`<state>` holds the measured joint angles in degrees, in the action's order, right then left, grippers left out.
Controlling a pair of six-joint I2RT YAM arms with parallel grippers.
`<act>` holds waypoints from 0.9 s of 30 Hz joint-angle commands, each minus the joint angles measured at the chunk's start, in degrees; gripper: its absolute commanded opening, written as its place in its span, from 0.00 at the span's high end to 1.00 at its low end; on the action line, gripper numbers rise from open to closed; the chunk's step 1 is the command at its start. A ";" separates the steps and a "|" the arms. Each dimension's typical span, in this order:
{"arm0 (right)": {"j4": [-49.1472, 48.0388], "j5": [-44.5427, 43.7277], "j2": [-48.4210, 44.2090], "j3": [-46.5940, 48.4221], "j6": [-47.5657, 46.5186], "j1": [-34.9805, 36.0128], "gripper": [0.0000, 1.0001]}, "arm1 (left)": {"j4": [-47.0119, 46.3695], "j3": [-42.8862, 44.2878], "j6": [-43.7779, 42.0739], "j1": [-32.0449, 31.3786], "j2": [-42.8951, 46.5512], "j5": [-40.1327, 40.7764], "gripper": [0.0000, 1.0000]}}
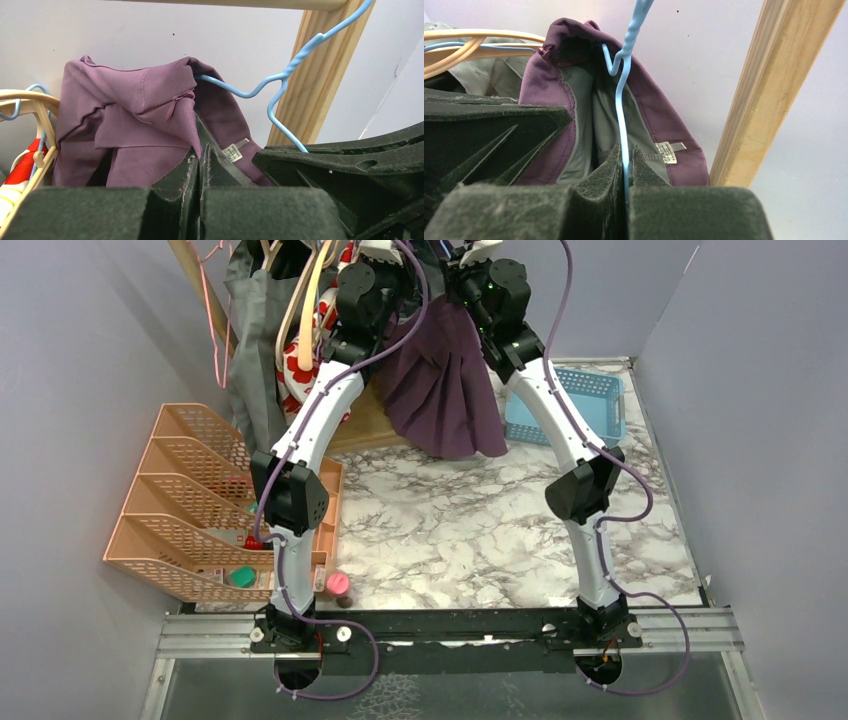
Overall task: Place the skirt on the hanger
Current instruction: Place the hanger at the clothesline.
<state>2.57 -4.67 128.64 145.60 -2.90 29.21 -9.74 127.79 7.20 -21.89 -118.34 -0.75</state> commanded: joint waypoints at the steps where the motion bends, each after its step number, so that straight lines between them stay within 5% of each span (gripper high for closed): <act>1: -11.08 -1.37 1.76 4.31 0.88 -0.40 0.99 | -1.85 1.51 -0.79 -1.05 -0.02 0.72 1.00; 9: -13.95 -1.79 3.58 4.63 0.10 -0.74 0.99 | -0.93 1.57 -1.55 -1.12 -0.48 1.02 0.96; 17: -13.72 0.17 0.79 0.62 -0.34 -0.76 0.82 | 0.55 1.30 -2.30 -1.10 -0.27 0.26 0.88; 27: -11.94 2.01 -5.82 -6.60 -0.17 -0.80 0.79 | 1.95 -1.52 -3.52 -1.08 2.47 3.29 0.77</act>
<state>-5.50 -4.34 129.05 140.75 -3.44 28.75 -8.27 127.31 4.99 -22.72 -119.07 0.93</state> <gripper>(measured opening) 0.206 0.220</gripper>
